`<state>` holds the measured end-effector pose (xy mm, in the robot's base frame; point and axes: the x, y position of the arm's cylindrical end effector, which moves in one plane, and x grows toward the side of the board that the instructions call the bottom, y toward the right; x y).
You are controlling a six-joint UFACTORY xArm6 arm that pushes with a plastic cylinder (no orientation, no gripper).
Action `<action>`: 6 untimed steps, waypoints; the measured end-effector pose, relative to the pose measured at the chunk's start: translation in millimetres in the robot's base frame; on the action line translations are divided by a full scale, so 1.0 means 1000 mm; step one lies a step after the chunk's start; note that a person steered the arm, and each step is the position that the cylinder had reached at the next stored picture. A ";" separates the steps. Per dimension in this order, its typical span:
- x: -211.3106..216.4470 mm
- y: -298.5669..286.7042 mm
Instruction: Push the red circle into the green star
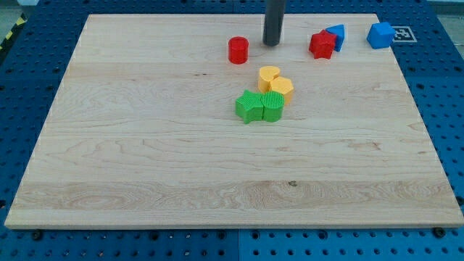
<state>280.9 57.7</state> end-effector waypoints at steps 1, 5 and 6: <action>0.015 -0.019; -0.003 -0.040; 0.014 -0.079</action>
<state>294.6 -21.7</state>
